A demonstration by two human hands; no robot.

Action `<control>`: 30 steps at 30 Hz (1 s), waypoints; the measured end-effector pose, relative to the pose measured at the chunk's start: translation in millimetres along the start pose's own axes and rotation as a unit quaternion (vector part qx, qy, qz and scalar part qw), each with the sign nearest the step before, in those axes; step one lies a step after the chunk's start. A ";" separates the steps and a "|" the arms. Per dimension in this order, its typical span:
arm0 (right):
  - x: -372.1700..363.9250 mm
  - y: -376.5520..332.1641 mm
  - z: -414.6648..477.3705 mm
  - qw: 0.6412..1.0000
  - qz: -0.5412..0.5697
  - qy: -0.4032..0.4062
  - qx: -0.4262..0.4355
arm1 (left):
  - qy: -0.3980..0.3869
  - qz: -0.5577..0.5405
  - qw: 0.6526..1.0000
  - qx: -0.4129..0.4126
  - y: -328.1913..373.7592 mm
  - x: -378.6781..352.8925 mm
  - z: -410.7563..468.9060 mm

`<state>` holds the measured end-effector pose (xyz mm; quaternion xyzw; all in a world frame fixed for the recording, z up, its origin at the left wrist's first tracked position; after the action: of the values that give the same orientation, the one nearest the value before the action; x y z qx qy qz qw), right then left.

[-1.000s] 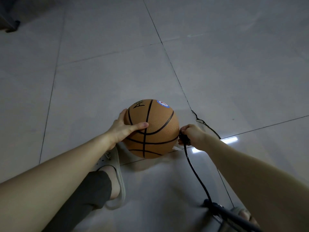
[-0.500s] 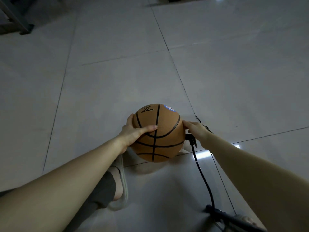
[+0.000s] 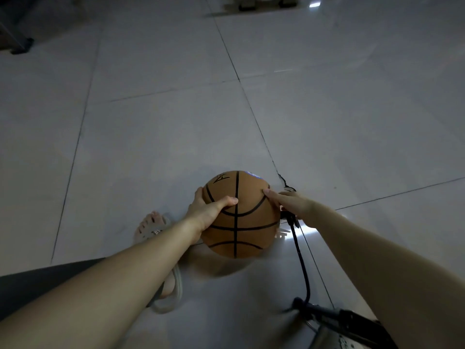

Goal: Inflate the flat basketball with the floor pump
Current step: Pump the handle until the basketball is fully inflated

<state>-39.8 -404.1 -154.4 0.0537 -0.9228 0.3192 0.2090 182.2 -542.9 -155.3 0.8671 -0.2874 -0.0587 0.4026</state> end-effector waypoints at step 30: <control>26.9 -14.5 -352.1 0.954 -0.294 0.057 0.005 | -0.271 0.626 0.629 -0.374 80.5 -128.3 -327.1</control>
<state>62.9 -199.4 114.7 0.3051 -0.8511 0.2508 0.3459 148.6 -296.6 105.8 0.1989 -0.8102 -0.1272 0.5365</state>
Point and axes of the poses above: each hand's wrist, its own z-axis towards the middle knuckle, its own x-axis out of the back of the hand, y = z × x, the point moved 1 cm from there along z, towards the middle knuckle, and after that the axes turned 11 degrees about -z, right-handed, at the moved point
